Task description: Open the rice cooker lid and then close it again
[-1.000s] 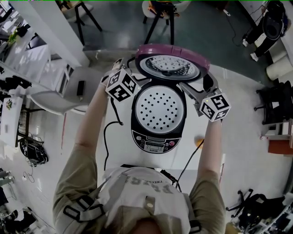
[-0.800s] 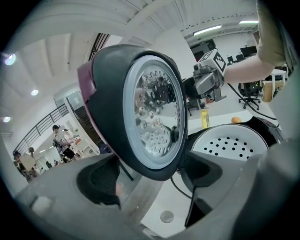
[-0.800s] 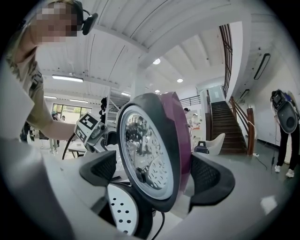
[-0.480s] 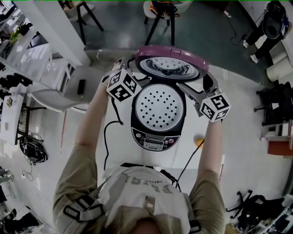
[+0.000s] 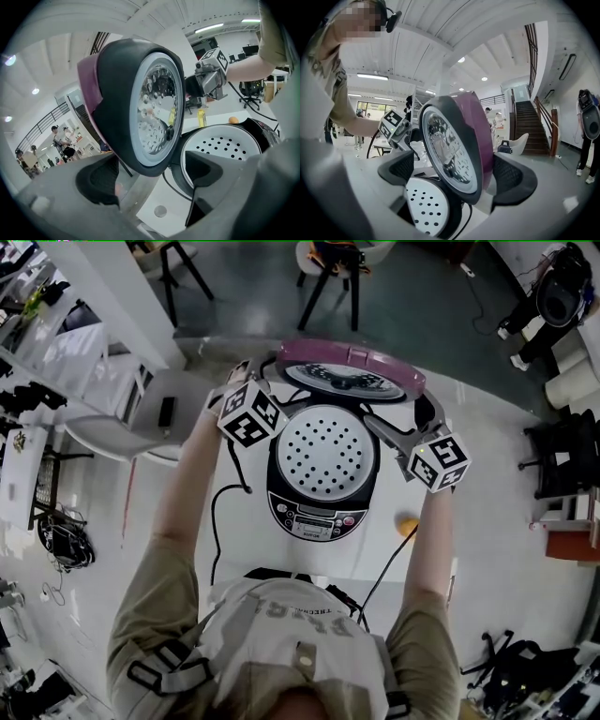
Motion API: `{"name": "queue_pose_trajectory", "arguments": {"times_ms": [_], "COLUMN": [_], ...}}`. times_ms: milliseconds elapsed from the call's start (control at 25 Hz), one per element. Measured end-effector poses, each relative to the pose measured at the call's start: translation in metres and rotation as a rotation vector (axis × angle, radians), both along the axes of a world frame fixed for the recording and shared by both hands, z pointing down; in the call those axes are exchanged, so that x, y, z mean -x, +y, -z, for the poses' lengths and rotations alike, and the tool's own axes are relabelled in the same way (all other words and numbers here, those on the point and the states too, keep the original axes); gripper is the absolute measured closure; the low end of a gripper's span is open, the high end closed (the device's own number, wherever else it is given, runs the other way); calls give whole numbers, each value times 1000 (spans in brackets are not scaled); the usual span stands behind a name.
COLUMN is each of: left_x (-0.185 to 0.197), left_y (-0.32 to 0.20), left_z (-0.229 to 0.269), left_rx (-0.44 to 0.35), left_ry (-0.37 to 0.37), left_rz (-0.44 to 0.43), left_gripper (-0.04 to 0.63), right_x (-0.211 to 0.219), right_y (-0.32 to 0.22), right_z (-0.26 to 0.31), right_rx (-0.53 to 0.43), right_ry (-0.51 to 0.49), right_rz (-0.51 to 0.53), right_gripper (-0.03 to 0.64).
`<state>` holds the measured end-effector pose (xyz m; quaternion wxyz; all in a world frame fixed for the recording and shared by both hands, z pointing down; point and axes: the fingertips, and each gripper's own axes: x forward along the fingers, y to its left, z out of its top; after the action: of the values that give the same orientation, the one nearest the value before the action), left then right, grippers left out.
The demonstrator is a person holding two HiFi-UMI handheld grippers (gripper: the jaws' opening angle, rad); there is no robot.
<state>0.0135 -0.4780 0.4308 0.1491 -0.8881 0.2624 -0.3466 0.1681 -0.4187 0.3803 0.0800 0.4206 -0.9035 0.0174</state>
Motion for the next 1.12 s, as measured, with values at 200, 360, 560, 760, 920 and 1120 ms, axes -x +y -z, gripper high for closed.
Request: {"name": "queue_pose_trajectory", "arguments": {"times_ms": [200,360,560,760,920,1120], "left_x": [2,3,6,8,10,17], "left_y": [11,28,49,72,89,116], "left_z": [-2,-8,-16,-27,-37,-54], "left_rx": [13,23,49,95,146,202], "left_ry": [-4,-1,3,-28,-32,-95], "left_rz": [4,-2,-15,-39,-51,-97], "left_gripper": [130,106,81,18,0,-3], "right_x": [5,9,14,17,18,23], "right_y": [13,30,50,66,80,103], "right_z": [-2,-5,-7,-10,-20,-39], "right_rx": [6,15,49,84,111,164], "right_ry": [3,-26,-89,-114,-104,-38], "right_rz": [26,64,99,121,147,199], "right_gripper": [97,69,38,35,35,35]}}
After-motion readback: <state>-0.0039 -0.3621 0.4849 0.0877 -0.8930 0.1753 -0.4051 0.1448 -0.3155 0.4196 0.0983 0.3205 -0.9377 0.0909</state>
